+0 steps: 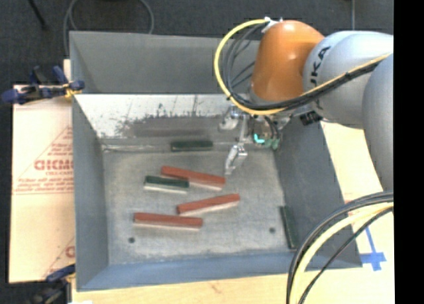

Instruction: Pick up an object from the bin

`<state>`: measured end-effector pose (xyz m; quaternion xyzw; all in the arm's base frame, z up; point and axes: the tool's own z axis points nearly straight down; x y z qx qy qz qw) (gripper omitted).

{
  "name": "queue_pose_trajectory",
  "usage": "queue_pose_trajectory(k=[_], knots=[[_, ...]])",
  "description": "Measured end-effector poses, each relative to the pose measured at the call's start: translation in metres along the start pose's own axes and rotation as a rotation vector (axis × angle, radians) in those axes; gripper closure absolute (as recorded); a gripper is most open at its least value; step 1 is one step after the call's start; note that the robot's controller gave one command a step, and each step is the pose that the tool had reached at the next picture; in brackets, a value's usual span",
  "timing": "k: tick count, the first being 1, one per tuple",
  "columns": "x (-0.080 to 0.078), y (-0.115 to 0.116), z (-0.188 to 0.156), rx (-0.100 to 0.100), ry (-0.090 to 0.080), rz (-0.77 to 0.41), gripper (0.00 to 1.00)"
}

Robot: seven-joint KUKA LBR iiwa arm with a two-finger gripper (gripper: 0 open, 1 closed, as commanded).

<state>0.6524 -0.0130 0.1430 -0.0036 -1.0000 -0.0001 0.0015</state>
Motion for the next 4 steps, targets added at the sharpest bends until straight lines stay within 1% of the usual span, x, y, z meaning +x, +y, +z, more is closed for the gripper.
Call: queue_pose_trajectory(k=[1,2,3,4], knots=[[-0.002,0.0,-0.005,0.0,-0.008,0.0,0.0],[0.037,0.036,0.062,-0.001,-0.012,0.05,1.0],[0.037,0.036,0.062,-0.001,-0.012,0.049,1.0],[0.05,0.038,-0.075,-0.001,-0.009,0.096,1.0]])
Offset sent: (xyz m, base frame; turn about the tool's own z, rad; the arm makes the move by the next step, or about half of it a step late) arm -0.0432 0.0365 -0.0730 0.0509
